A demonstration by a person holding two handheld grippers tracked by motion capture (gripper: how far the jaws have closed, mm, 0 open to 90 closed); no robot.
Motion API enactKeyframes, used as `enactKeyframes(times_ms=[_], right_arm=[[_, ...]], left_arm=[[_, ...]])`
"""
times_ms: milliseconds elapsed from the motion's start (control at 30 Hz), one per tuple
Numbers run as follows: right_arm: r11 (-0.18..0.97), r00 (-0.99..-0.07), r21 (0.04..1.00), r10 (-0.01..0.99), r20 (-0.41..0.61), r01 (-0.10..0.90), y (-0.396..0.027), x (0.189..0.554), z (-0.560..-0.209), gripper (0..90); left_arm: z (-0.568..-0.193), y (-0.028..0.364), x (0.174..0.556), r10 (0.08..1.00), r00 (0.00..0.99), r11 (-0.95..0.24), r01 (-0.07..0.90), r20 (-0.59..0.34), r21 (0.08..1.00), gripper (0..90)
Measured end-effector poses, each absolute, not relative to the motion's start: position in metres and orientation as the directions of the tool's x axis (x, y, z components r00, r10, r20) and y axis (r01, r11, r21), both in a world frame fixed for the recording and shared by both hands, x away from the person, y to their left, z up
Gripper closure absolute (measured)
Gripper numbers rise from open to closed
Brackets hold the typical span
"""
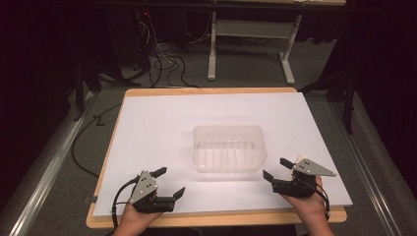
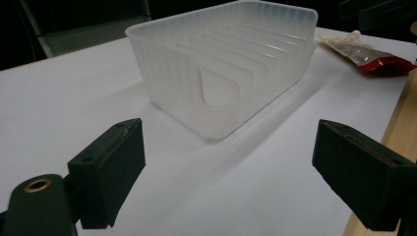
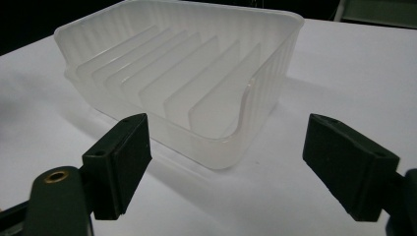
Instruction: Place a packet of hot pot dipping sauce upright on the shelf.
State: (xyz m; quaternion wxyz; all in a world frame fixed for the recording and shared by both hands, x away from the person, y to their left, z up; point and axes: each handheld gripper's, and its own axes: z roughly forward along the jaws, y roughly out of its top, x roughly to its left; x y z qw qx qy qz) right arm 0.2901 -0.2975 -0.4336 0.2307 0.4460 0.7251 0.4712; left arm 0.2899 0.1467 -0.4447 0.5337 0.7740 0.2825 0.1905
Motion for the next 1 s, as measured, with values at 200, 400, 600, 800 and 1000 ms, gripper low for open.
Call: enactKeyframes(times_ms=[200, 400, 600, 800, 1000], right_arm=[[0.145, -0.486, 0.901, 0.870, 0.082, 0.410, -0.306, 0.286, -0.431, 19.6], [0.138, -0.476, 0.903, 0.876, 0.081, 0.408, -0.312, 0.286, -0.431, 20.8], [0.142, -0.463, 0.902, 0.884, 0.070, 0.408, -0.325, 0.287, -0.432, 24.7], [0.107, -0.398, 0.893, 0.913, 0.086, 0.438, -0.346, 0.292, -0.436, 25.4], [0.097, -0.360, 0.889, 0.930, 0.080, 0.448, -0.364, 0.295, -0.438, 24.0]], left_arm=[[-0.447, 0.137, 0.293, 0.627, 0.779, -0.289, 0.232, 0.000, 0.929, 13.1], [-0.448, 0.135, 0.292, 0.624, 0.781, -0.297, 0.234, 0.003, 0.926, 13.2], [-0.448, 0.136, 0.292, 0.624, 0.782, -0.296, 0.236, 0.000, 0.926, 13.2], [-0.448, 0.136, 0.293, 0.624, 0.782, -0.297, 0.237, 0.000, 0.925, 13.2], [-0.449, 0.136, 0.293, 0.625, 0.780, -0.296, 0.239, -0.002, 0.925, 13.1]])
